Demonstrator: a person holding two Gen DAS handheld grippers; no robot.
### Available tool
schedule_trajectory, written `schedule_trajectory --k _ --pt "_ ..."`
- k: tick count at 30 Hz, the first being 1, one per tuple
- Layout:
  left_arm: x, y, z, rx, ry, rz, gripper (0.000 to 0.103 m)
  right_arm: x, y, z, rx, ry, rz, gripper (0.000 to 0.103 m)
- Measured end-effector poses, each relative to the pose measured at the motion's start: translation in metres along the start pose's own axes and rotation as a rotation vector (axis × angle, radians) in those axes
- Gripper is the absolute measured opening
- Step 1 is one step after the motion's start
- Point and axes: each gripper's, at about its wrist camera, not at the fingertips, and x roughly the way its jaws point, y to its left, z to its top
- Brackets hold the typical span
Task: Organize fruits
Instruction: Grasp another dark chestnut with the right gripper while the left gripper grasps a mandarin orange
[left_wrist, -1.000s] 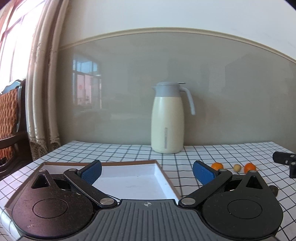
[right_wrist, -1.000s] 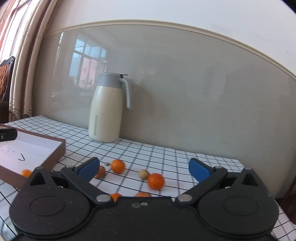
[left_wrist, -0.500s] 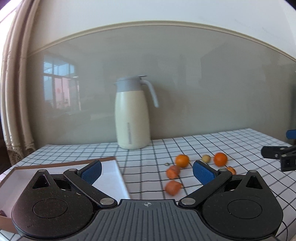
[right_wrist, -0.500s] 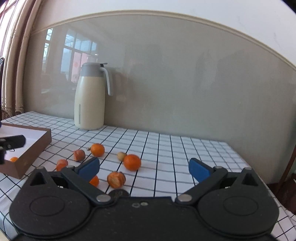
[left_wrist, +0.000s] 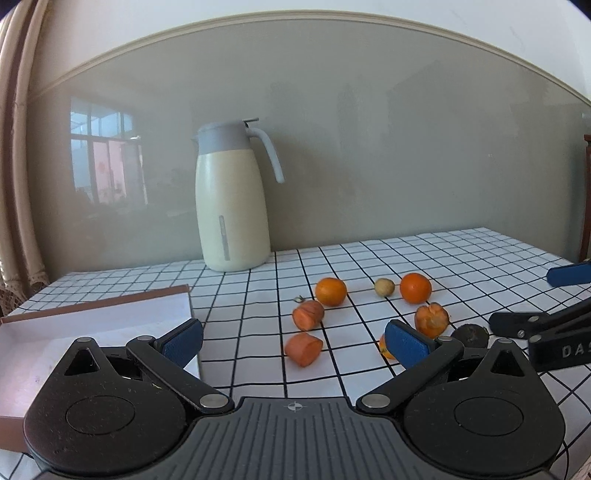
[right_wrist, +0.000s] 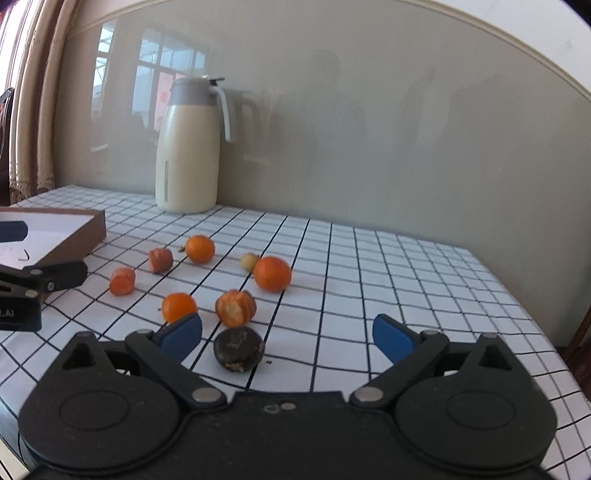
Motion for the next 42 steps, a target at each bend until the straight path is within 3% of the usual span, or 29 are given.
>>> schedule_trajectory --k 3,7,11,17,27,38,42 --pt "0.003 -0.003 -0.001 -0.004 0.009 -0.008 0.103 0.002 0.002 -0.003 -0.005 0.008 0.016 0.088" --pt "0.007 -0.006 -0.002 0.002 0.025 -0.027 0.103 0.01 0.004 -0.007 -0.021 0.04 0.039 0.078" --pt "0.011 -0.012 -0.004 0.015 0.048 -0.058 0.089 0.015 0.006 -0.009 -0.028 0.055 0.052 0.075" --pt "0.018 -0.022 -0.008 0.03 0.065 -0.067 0.089 0.022 0.011 -0.012 -0.039 0.078 0.071 0.071" --pt "0.034 -0.031 -0.01 0.019 0.101 -0.092 0.083 0.038 0.015 -0.014 -0.034 0.117 0.087 0.05" --pt "0.052 -0.037 -0.011 -0.02 0.146 -0.132 0.071 0.048 0.006 -0.013 0.02 0.12 0.091 0.041" --pt "0.054 -0.044 -0.01 -0.002 0.153 -0.155 0.068 0.052 0.005 -0.01 0.005 0.129 0.053 0.037"
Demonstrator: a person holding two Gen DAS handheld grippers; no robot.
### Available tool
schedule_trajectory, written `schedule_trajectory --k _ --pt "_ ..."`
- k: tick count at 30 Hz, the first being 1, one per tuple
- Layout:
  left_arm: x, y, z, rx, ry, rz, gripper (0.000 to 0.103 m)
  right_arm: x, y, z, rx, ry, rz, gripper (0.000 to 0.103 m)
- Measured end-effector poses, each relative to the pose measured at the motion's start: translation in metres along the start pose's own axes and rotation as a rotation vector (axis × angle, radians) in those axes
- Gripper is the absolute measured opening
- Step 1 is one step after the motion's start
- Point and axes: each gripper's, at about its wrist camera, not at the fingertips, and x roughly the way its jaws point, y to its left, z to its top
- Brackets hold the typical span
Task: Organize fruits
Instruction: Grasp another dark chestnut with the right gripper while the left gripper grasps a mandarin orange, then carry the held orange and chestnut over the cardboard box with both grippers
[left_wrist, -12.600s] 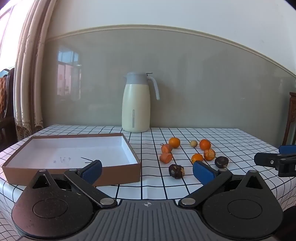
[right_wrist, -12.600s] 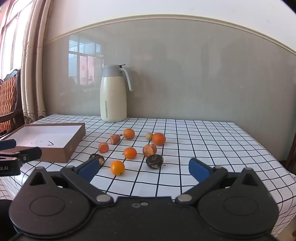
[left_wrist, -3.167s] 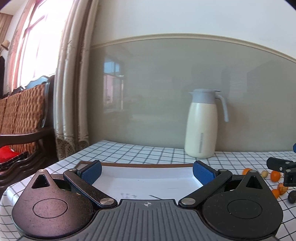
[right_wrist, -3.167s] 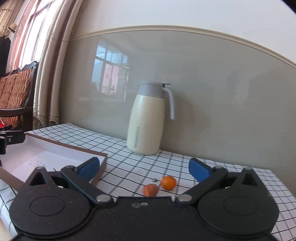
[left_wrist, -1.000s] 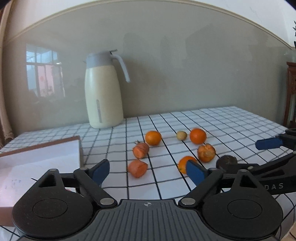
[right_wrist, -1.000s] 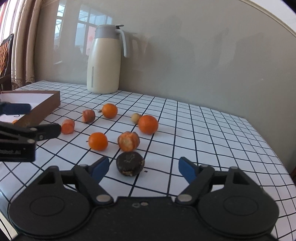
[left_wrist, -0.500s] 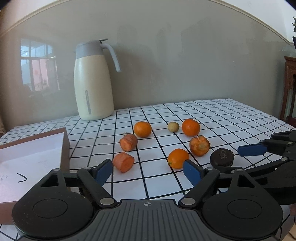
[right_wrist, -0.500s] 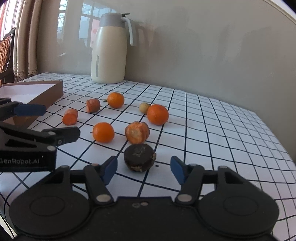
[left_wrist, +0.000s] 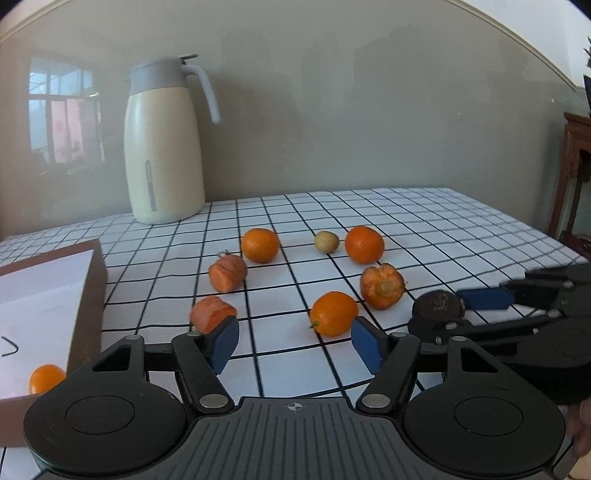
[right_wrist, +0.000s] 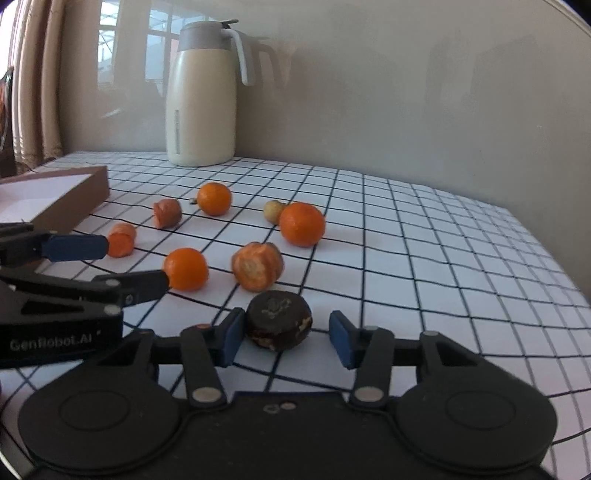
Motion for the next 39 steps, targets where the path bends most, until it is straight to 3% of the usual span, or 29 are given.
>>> schedule_trajectory --k 4,8,11,15,19,39 --pt "0.004 -0.007 0.005 -0.003 0.014 -0.024 0.068 0.002 -0.009 0.002 0.031 0.016 -0.022 0.029" --pt "0.012 -0.012 0.012 0.001 0.019 -0.026 0.067 0.003 -0.016 0.0 0.054 0.02 -0.022 0.03" --pt "0.024 -0.014 0.015 -0.001 0.056 -0.029 0.053 0.003 -0.02 0.0 0.057 0.019 -0.036 0.029" --pt "0.032 -0.017 0.018 0.003 0.086 -0.032 0.05 0.003 -0.028 0.0 0.087 0.026 -0.042 0.028" --pt "0.036 -0.022 0.017 0.036 0.11 -0.033 0.034 0.004 -0.03 0.001 0.085 0.032 -0.06 0.027" --pt "0.008 -0.02 0.02 0.064 0.064 -0.022 0.033 -0.025 -0.027 0.007 0.094 -0.02 -0.085 0.027"
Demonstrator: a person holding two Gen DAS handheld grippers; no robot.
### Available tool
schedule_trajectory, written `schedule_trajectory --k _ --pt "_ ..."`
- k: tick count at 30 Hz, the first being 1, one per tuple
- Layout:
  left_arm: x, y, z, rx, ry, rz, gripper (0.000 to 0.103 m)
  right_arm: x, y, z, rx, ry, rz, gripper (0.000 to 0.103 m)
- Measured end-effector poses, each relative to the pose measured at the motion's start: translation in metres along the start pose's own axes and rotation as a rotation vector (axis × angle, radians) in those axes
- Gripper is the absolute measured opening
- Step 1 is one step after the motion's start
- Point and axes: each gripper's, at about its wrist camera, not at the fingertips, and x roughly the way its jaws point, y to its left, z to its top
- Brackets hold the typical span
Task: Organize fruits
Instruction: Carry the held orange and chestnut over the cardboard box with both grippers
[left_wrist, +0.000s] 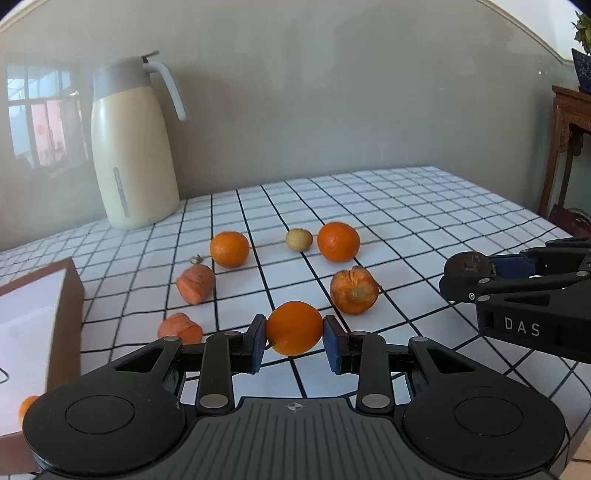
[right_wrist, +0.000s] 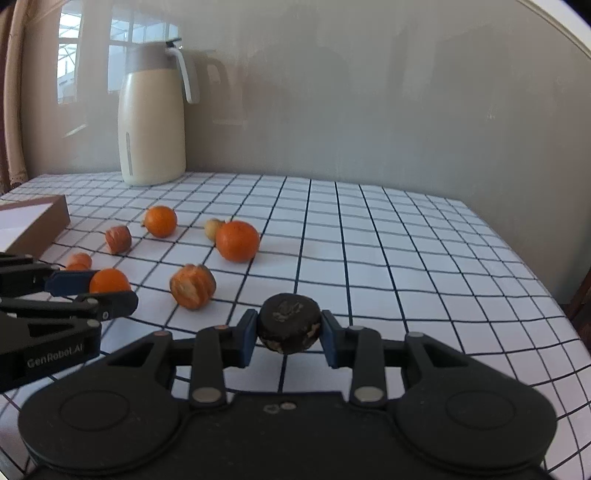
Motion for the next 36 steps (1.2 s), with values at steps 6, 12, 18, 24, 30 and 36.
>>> schedule_trajectory --k 6,12,18,24,30,36 --pt "-0.022 0.004 0.003 0.017 -0.039 0.016 0.033 -0.012 0.006 0.007 -0.009 -0.03 0.011 0.027" --pt "-0.04 0.013 0.005 0.018 -0.066 0.04 0.033 -0.022 0.015 0.014 -0.026 -0.053 0.024 0.027" --pt "-0.057 0.027 0.006 0.01 -0.098 0.069 0.033 -0.032 0.023 0.018 -0.044 -0.079 0.031 0.027" --pt "-0.07 0.044 0.008 -0.002 -0.125 0.098 0.033 -0.041 0.032 0.023 -0.059 -0.105 0.043 0.027" --pt "-0.08 0.059 0.005 -0.011 -0.141 0.133 0.033 -0.046 0.044 0.029 -0.07 -0.131 0.071 0.027" --pt "-0.092 0.078 0.003 -0.025 -0.156 0.168 0.033 -0.047 0.062 0.033 -0.094 -0.145 0.104 0.027"
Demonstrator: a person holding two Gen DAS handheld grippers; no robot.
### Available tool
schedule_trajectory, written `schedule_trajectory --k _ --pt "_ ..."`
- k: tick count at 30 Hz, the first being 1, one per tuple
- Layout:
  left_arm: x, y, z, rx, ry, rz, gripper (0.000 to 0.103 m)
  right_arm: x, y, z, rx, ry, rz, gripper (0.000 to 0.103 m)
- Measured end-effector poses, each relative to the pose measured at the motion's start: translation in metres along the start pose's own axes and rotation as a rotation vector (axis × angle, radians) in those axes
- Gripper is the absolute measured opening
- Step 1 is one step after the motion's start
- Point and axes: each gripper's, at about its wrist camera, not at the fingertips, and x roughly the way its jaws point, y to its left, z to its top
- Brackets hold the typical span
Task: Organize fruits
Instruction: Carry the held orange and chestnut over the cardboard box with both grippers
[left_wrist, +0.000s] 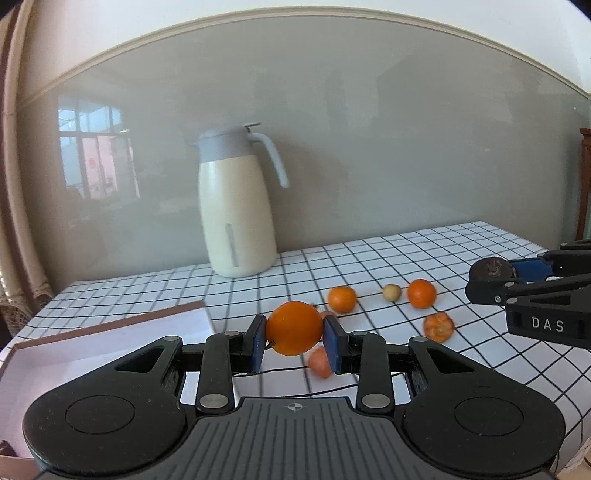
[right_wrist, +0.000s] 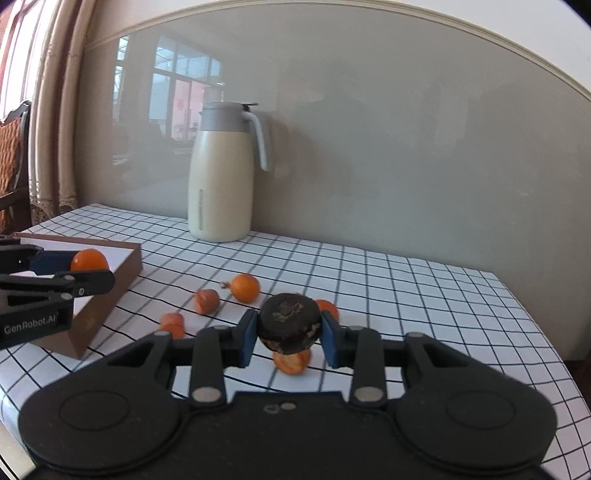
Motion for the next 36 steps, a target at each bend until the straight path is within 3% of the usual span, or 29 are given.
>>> schedule_trajectory --k 10,36 --pt "-0.011 0.037 -0.001 -0.048 -0.027 0.073 0.033 -0.004 0.03 0.011 -0.039 -0.073 0.08 0.027" --pt "-0.032 0.127 -0.025 -0.137 -0.017 0.253 0.033 0.015 0.122 0.032 -0.081 -0.12 0.239 0.027"
